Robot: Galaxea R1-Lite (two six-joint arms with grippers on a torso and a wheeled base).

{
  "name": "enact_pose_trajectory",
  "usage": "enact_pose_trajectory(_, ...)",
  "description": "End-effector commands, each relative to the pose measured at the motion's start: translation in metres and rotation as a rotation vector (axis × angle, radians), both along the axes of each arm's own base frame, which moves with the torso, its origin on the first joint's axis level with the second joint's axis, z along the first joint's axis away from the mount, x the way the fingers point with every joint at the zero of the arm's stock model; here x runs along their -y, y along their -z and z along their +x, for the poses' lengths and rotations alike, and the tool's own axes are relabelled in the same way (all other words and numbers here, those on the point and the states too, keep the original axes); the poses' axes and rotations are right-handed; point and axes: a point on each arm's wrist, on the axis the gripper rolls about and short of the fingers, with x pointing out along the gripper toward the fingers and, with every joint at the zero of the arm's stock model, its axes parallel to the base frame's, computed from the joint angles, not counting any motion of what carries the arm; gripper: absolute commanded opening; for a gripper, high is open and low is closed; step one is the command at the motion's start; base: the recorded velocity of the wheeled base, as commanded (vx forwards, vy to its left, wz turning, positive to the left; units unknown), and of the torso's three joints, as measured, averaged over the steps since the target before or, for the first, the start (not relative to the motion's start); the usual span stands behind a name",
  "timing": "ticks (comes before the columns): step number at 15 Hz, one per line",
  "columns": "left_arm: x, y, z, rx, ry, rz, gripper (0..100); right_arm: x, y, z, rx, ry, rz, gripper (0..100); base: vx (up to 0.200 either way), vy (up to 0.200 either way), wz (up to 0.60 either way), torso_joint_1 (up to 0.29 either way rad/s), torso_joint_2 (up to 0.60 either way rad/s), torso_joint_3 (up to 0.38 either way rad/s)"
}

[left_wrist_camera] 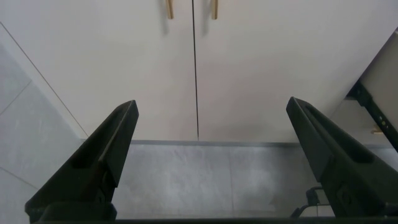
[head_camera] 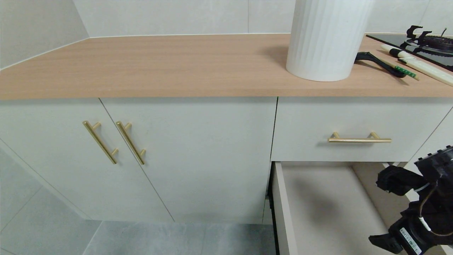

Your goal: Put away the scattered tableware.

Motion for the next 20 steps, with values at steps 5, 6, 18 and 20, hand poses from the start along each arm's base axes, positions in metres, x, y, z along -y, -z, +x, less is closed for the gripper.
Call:
enact_pose_trajectory(5,0.000,0.000,0.000,0.000,-0.001,0.000,100,0.014,-0.067,-0.039,0.285,0.010,0.245,100,0.000,0.000,0.00,0.000,0.00,0.000)
enact_pose_trajectory(6,0.000,0.000,0.000,0.000,-0.001,0.000,100,0.017,-0.075,-0.046,0.328,0.005,0.265,100,0.000,0.000,0.00,0.000,0.00,0.000)
enact_pose_trajectory(18,0.000,0.000,0.000,0.000,-0.001,0.000,100,0.023,-0.089,-0.059,0.433,0.000,0.302,100,0.000,0.000,0.00,0.062,-0.20,-0.153)
enact_pose_trajectory(20,0.000,0.000,0.000,0.000,-0.001,0.000,100,0.022,-0.091,-0.058,0.460,-0.004,0.318,100,0.000,0.000,0.00,0.168,-0.46,-0.271)
